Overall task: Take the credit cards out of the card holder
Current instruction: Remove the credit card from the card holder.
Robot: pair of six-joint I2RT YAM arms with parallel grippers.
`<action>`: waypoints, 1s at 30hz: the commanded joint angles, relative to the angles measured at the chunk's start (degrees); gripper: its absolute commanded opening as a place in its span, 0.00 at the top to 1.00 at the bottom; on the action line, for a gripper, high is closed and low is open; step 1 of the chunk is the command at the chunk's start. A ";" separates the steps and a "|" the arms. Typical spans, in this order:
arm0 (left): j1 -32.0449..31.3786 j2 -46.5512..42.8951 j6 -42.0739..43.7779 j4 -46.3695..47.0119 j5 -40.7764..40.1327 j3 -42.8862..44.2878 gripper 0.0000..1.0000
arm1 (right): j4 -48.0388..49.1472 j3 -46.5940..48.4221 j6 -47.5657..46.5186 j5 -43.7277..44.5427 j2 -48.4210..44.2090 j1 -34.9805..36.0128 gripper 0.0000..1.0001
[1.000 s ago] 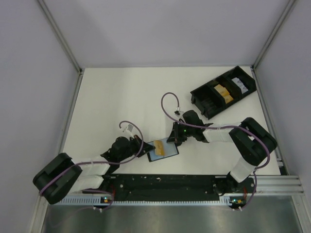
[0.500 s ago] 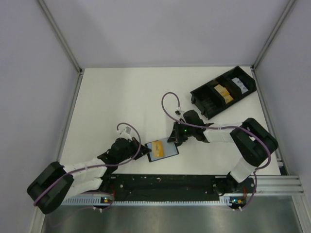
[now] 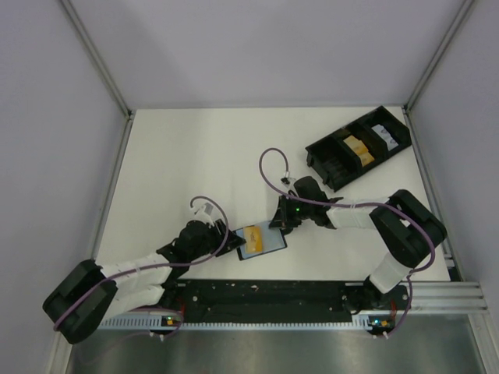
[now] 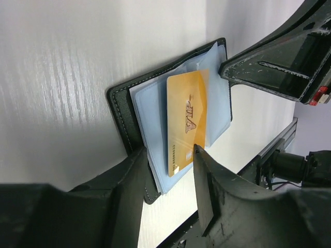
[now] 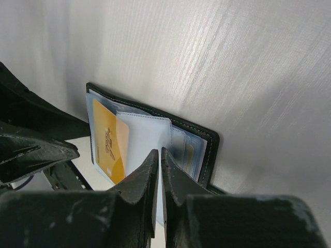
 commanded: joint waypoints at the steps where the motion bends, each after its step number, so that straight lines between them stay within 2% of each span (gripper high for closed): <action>1: 0.28 -1.28 3.99 -2.30 -3.22 1.94 0.53 | -3.41 0.87 -2.39 2.63 -0.50 -0.69 0.94; 10: 0.63 2.05 9.70 1.30 -1.82 5.81 0.52 | -3.49 0.96 -2.48 2.19 -0.42 -0.69 0.94; 19: 0.72 2.58 13.49 0.34 -3.57 8.36 0.59 | -3.49 0.70 -2.66 2.19 -0.42 -0.69 0.94; 23: 0.81 1.80 14.19 -3.17 -6.55 9.68 0.62 | -3.67 0.78 -2.74 2.19 -0.42 -0.69 0.94; 27: 0.81 -1.19 14.63 -10.55 -12.18 11.52 0.61 | -3.76 0.70 -2.83 2.28 -0.42 -0.69 0.94; 30: 0.81 -3.65 15.16 -12.23 -11.93 11.96 0.60 | -3.76 0.70 -2.92 2.37 -0.33 -0.69 0.94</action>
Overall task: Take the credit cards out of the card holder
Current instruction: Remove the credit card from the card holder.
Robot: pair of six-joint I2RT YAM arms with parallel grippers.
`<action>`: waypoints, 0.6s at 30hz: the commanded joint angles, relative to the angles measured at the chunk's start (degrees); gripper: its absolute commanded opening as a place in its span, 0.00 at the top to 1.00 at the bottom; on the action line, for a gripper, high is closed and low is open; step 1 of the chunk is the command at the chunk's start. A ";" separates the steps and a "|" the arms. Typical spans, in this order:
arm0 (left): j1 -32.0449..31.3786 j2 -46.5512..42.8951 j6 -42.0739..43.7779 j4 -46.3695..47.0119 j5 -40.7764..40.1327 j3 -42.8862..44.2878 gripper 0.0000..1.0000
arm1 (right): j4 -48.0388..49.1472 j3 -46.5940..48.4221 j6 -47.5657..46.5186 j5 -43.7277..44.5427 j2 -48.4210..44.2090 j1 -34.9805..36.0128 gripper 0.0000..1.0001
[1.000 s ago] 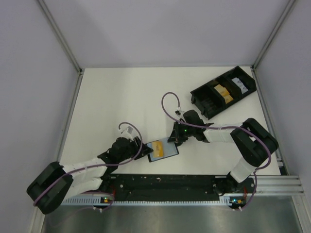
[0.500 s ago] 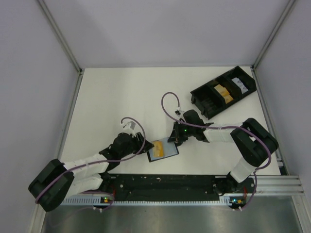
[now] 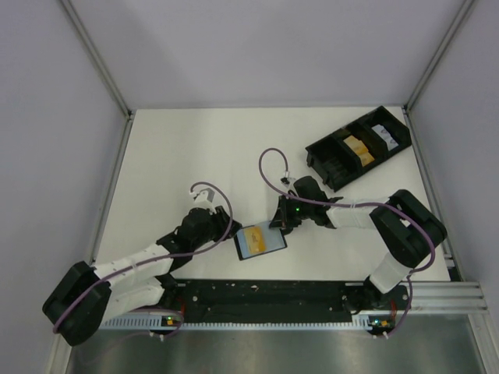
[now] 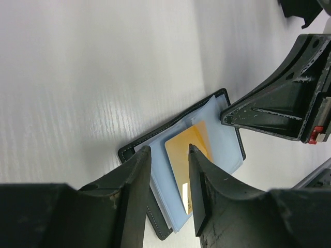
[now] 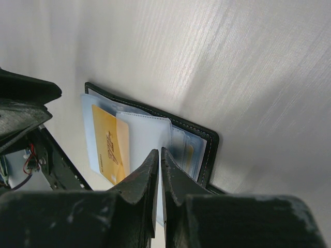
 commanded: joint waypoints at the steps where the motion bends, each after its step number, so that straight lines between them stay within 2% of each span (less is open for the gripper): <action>1: 0.22 -3.85 1.83 -3.51 -2.29 2.63 0.60 | -3.15 0.41 -2.39 2.47 -0.33 -0.69 0.94; 4: 0.22 -2.72 1.04 -1.59 3.23 2.63 0.60 | -2.97 0.50 -2.39 2.39 -0.24 -0.69 0.95; 7: 0.22 1.05 -2.38 4.46 7.64 1.23 0.60 | -3.06 0.59 -2.31 2.30 -0.06 -0.69 0.94; 12: 0.22 6.60 -6.26 11.51 8.88 -1.41 0.61 | -3.32 0.59 -2.48 2.21 -0.24 -0.69 0.94; 18: 0.22 11.70 -6.17 12.31 8.18 -0.36 0.60 | -3.32 0.59 -2.57 2.21 -0.33 -0.69 0.94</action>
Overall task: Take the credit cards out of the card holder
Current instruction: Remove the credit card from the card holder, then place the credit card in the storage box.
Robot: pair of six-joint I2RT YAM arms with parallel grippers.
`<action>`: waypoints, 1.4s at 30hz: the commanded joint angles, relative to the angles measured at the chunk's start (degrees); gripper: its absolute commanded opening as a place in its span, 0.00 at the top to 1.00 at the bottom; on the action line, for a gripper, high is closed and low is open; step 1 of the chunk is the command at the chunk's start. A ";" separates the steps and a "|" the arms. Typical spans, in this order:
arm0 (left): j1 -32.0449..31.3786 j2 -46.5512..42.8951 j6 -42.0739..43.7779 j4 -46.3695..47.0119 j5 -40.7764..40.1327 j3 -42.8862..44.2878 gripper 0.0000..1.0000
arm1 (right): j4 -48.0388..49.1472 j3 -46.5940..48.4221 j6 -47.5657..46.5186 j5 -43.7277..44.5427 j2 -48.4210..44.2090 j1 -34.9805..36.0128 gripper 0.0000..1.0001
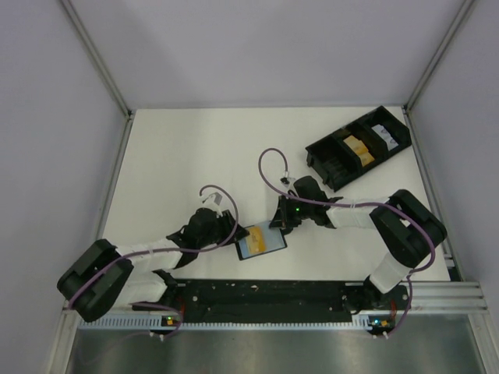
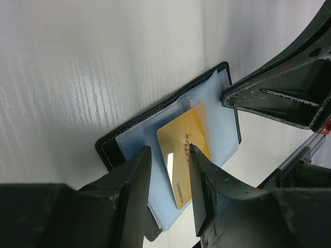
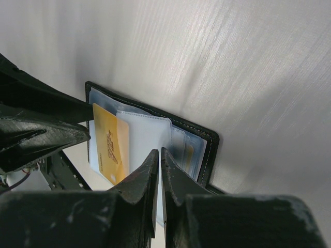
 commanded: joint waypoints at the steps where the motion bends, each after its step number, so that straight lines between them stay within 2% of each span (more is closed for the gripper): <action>1: 0.13 2.35 -1.27 4.90 0.16 0.15 0.60 | -3.30 0.50 -1.96 2.34 -0.41 -0.69 0.94; 8: 0.13 5.07 -2.24 4.37 0.15 0.15 0.59 | -3.47 0.59 -2.13 2.43 -0.50 -0.69 0.94; 14: 0.13 7.53 -3.65 7.88 2.35 -0.47 0.62 | -3.47 0.68 -2.13 2.34 -0.42 -0.69 0.94; 17: 0.13 8.50 -4.00 8.76 2.62 -0.56 0.68 | -3.65 0.68 -2.22 2.43 -0.42 -0.69 0.94; 22: 0.31 7.19 -4.62 9.12 1.74 -1.78 0.97 | -3.74 0.41 -2.22 2.96 -0.33 -0.69 0.94; 23: 0.48 6.58 -4.62 8.94 1.48 -2.14 1.00 | -3.74 0.41 -2.31 3.04 -0.24 -0.69 0.94; 31: 1.98 -4.05 -3.30 -0.09 -0.89 -4.25 1.00 | -4.18 0.41 -2.48 4.01 0.03 -0.69 0.94; 37: 2.50 -17.14 -1.11 -12.57 -4.58 -4.69 1.00 | -5.05 1.29 -2.66 4.28 -0.94 -0.78 0.94; 42: 2.94 -29.18 1.35 -17.95 -6.35 -4.34 1.00 | -6.46 2.61 -2.75 1.65 -7.16 -0.78 0.92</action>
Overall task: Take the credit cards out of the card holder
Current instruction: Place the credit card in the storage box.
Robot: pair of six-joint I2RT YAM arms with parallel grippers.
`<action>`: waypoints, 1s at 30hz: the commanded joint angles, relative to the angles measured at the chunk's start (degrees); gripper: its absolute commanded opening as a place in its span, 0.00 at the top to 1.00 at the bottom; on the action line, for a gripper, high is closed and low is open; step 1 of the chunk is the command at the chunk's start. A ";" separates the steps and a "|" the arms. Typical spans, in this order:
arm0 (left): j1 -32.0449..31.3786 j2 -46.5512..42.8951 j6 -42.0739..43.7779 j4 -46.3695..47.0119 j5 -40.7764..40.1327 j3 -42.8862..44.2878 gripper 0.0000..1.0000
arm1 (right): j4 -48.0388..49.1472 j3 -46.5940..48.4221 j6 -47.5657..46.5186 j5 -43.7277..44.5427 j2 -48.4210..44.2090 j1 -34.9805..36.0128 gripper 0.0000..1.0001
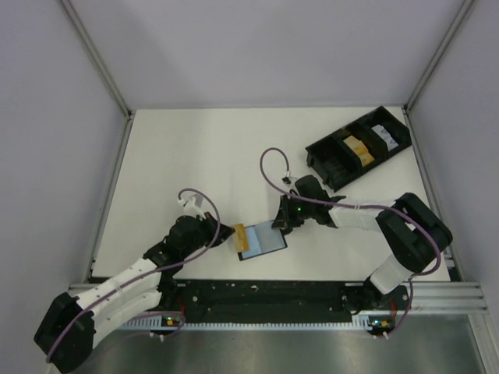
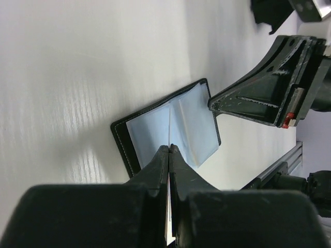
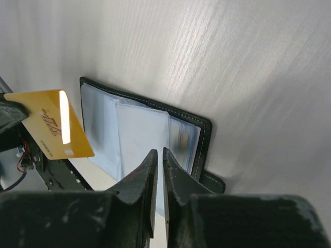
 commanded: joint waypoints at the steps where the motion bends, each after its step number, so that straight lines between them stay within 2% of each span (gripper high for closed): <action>1: 0.65 -9.19 4.15 -6.15 -2.48 0.16 1.00 | -3.60 2.17 -2.16 -0.02 -7.89 -0.76 0.89; 5: 0.91 -13.34 7.14 -6.15 0.24 2.53 1.00 | -3.95 3.05 -3.65 -3.88 -15.36 -0.76 0.77; 7: 1.00 -13.96 8.28 -5.02 2.35 4.12 1.00 | -2.99 3.05 -4.09 -7.04 -18.27 -0.76 0.66; 14: 1.00 -14.22 7.77 4.11 10.69 7.64 1.00 | 6.06 1.12 -2.60 -18.12 -23.82 -0.76 0.43; 21: 1.00 -10.71 5.75 11.68 17.64 11.06 1.00 | 13.97 0.33 0.74 -24.37 -23.56 0.47 0.44; 30: 1.00 -6.49 2.05 20.38 21.52 12.21 1.00 | 17.14 1.47 2.06 -26.83 -21.80 1.70 0.60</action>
